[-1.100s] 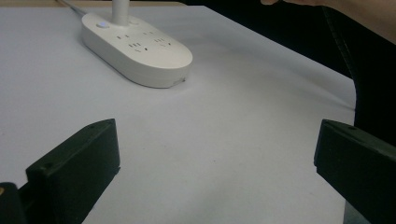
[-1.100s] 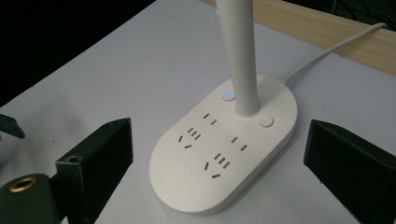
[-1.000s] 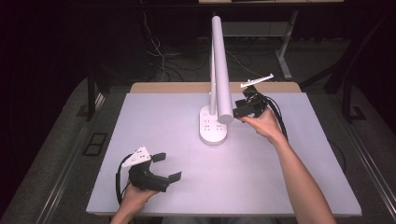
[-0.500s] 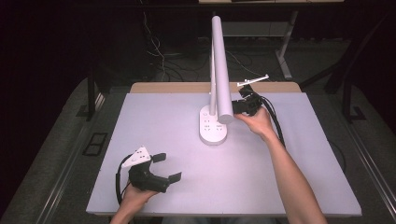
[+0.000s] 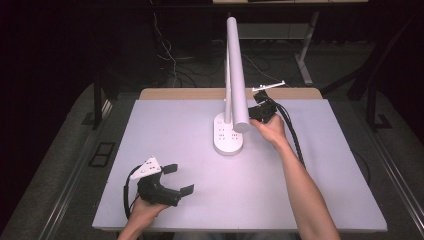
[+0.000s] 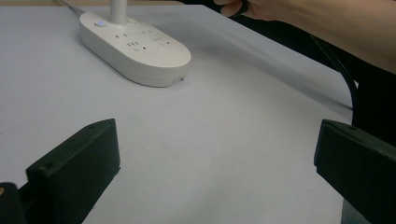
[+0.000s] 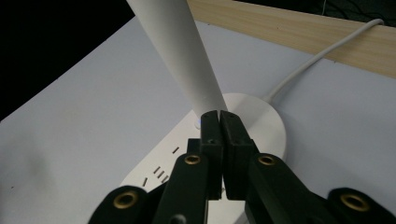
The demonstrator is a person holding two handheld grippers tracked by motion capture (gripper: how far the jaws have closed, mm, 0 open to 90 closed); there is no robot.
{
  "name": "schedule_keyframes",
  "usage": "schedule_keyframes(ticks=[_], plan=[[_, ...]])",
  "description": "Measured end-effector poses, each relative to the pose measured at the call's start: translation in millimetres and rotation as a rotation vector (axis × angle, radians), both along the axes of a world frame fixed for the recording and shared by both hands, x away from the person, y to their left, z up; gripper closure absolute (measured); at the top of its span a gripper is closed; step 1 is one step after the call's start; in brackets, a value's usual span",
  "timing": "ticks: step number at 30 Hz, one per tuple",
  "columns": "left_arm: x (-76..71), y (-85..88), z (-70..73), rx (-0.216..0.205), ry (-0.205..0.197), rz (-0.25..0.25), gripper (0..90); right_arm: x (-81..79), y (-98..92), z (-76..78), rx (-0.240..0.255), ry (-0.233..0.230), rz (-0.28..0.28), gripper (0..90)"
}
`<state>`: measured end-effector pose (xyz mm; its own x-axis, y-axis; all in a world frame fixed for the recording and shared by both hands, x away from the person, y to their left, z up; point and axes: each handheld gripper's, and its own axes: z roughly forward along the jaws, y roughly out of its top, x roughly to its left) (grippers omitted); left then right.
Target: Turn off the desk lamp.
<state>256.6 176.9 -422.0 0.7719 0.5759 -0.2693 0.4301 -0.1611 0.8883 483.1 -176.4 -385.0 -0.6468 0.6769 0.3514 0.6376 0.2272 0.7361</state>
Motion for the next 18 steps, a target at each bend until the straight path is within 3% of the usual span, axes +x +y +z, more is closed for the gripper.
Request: schedule_keyframes(ticks=[18], plan=[[0.5, -0.2, -0.3, 0.0, 0.001, -0.006, 0.0, 15.4, 0.4, -26.0, 0.017, 0.059, -0.059, 89.9]])
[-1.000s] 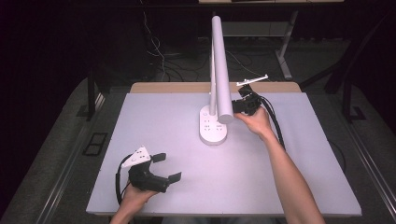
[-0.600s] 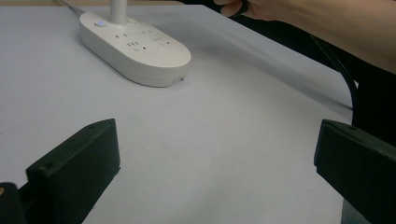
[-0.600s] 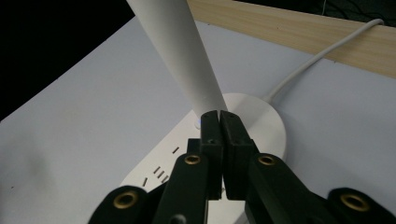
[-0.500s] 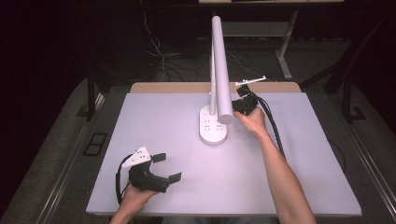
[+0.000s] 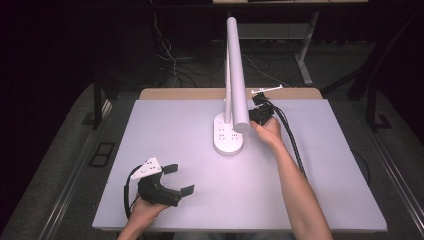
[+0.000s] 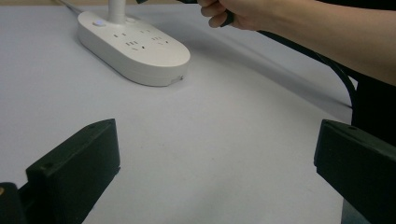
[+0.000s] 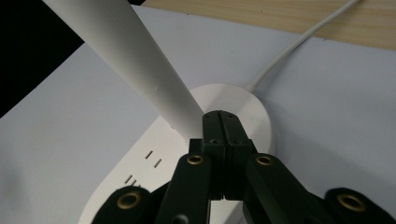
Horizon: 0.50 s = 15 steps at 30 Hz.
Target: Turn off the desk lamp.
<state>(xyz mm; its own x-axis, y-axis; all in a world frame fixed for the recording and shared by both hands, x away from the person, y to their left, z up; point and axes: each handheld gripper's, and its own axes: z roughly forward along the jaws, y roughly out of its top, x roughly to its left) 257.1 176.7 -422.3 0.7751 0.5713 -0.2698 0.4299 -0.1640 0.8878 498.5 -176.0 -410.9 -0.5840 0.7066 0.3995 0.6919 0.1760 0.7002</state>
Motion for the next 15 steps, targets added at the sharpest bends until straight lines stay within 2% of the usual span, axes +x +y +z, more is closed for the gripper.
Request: schedule_keyframes(ticks=[15], plan=[[0.7, 2.1, 0.1, -0.005, -0.001, 0.009, 0.0, 5.5, 5.8, -16.8, 0.007, 0.032, -0.007, 89.9]])
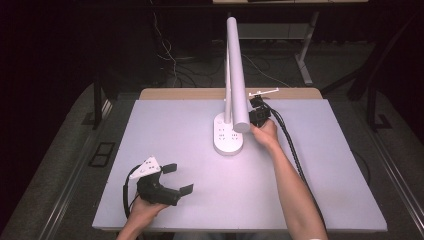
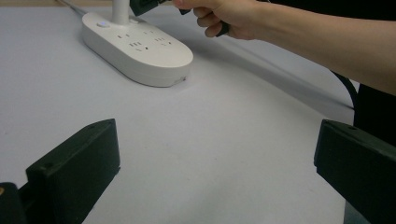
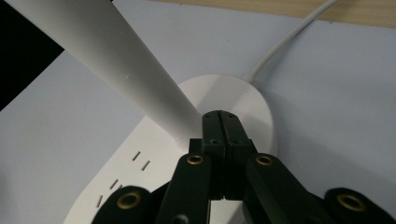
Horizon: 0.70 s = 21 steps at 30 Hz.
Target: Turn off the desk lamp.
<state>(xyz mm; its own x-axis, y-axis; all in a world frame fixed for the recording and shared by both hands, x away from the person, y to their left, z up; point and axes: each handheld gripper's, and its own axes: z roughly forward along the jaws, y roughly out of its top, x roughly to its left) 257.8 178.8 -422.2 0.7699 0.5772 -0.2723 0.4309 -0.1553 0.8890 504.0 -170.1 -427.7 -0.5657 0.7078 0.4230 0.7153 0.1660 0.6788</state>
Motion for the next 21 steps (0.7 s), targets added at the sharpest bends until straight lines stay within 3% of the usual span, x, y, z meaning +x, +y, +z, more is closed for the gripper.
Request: schedule_keyframes(ticks=[3, 5, 10, 14, 17, 21], plan=[[-0.2, -0.1, 0.0, -0.001, -0.001, 0.0, 0.0, 0.8, 1.8, -4.5, -0.017, 0.006, 0.004, 90.0], [-0.1, 0.0, -0.1, -0.002, 0.0, 0.0, 0.0, 0.9, 2.2, -5.8, 0.002, 0.011, 0.001, 90.0], [-0.2, 0.0, -0.3, -0.004, 0.001, 0.001, 0.0, 0.2, 5.8, -4.9, -0.028, 0.006, -0.01, 90.0], [-0.6, -0.4, -0.4, 0.001, 0.004, -0.003, 0.0, 0.4, 5.2, -6.5, -0.017, 0.007, -0.019, 90.0], [-0.5, -0.1, -0.1, -0.004, 0.001, 0.001, 0.0, -0.7, 7.9, -4.6, -0.044, -0.01, -0.023, 90.0], [0.3, 0.2, -0.4, -0.004, 0.002, 0.004, 0.0, -0.8, 6.9, -4.1, -0.031, -0.008, -0.021, 90.0]])
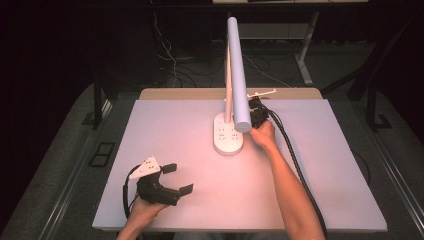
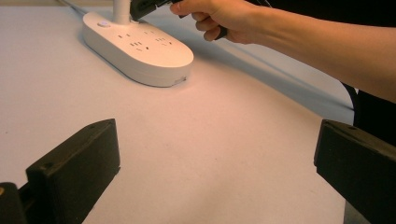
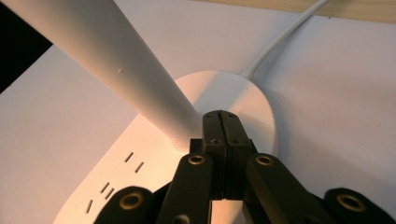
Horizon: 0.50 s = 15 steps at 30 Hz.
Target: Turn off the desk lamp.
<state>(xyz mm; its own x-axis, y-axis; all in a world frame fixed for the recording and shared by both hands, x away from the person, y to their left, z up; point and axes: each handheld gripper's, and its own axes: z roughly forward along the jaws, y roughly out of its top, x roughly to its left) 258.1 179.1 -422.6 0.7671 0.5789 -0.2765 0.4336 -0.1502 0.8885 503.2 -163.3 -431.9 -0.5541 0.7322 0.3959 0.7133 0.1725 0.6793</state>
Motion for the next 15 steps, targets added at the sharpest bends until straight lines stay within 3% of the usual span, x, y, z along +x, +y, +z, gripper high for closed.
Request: schedule_keyframes(ticks=[15], plan=[[-1.2, -0.1, 0.4, 0.002, -0.001, -0.001, 0.0, -0.3, -0.6, -0.6, 0.005, 0.015, 0.003, 90.0]])
